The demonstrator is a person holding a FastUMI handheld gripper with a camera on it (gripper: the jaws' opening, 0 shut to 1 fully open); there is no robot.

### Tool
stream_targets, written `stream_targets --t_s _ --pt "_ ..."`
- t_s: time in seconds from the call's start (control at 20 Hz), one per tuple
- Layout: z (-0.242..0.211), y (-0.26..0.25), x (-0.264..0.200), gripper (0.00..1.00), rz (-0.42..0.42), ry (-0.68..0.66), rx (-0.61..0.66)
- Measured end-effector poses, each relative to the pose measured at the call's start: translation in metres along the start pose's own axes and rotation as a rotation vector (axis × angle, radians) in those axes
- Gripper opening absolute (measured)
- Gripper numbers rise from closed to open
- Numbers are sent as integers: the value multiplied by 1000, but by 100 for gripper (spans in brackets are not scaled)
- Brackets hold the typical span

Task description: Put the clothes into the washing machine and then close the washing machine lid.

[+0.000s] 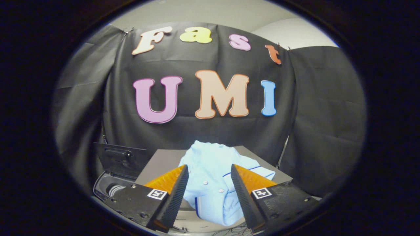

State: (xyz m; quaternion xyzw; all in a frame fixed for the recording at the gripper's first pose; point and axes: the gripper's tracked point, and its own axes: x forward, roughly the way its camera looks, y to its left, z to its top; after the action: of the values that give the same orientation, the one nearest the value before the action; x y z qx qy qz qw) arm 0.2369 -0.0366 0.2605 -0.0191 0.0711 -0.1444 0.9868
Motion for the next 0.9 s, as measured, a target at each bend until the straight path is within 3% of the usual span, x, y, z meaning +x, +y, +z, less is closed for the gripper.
stream_targets --t_s 0.25,0.45,0.65,0.75,0.9 --pt "-47 -7 30 80 -17 151 46" --pt "-52 -6 32 78 -5 108 76" --pt "-53 -6 31 77 -17 22 -11" --pt "-55 -13 34 70 -66 22 14" --pt "-57 -15 36 39 -132 87 43"
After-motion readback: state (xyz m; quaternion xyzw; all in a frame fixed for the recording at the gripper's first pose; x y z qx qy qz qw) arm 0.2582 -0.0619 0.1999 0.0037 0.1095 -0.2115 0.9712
